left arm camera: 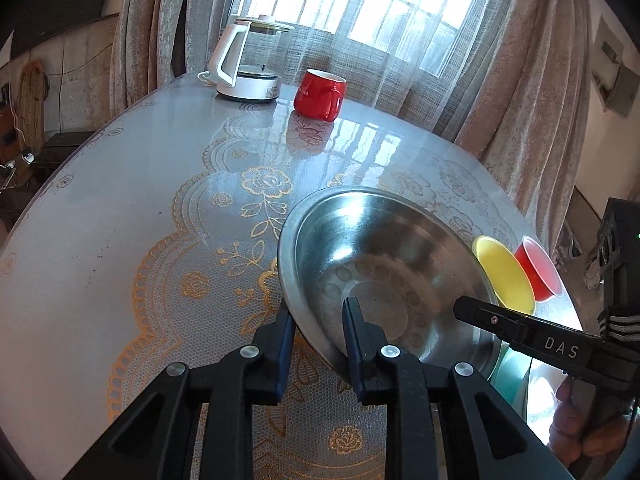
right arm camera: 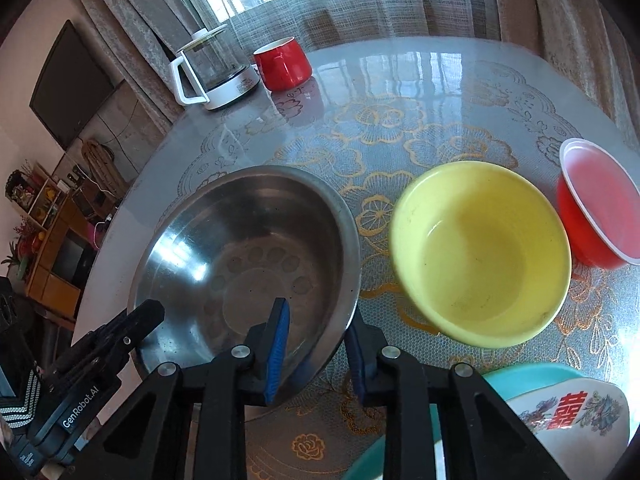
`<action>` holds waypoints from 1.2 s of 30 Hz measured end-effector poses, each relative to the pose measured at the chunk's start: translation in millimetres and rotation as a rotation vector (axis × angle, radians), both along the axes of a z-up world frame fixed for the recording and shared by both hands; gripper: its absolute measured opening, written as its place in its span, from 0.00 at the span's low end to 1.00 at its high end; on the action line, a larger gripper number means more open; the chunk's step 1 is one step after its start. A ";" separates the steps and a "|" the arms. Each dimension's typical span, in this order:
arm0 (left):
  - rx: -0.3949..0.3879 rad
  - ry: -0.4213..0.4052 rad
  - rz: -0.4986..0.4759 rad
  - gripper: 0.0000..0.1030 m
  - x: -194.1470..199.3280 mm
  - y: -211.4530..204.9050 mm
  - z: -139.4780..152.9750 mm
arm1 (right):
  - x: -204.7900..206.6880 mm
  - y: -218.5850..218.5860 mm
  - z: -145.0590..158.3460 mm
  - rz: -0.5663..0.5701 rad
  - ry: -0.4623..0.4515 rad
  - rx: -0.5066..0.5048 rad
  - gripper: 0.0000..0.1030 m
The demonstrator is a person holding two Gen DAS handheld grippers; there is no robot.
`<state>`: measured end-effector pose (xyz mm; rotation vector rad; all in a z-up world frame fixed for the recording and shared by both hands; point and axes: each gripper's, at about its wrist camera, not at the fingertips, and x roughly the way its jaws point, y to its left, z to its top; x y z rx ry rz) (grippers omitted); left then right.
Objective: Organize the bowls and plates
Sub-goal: 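Close both grippers on the steel basin rim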
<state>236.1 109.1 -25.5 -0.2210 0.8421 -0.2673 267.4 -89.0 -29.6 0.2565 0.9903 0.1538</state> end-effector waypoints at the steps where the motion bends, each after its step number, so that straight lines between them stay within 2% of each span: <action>1: 0.002 -0.005 0.001 0.24 -3.3 1.3 0.9 | -2.1 0.8 0.3 0.009 -0.002 -0.004 0.26; 10: 0.032 -0.061 0.027 0.27 -46.6 13.8 11.3 | -28.9 20.2 10.0 0.089 -0.051 -0.041 0.26; 18: -0.001 -0.077 0.048 0.30 -87.2 35.2 21.2 | -59.9 39.4 14.9 0.177 -0.069 -0.022 0.26; 29: -0.021 -0.060 0.085 0.30 -135.8 52.8 16.2 | -97.9 55.6 12.7 0.291 -0.057 0.012 0.26; 36: -0.012 -0.031 0.088 0.30 -161.1 53.4 7.1 | -113.8 56.1 -1.7 0.320 -0.013 0.045 0.26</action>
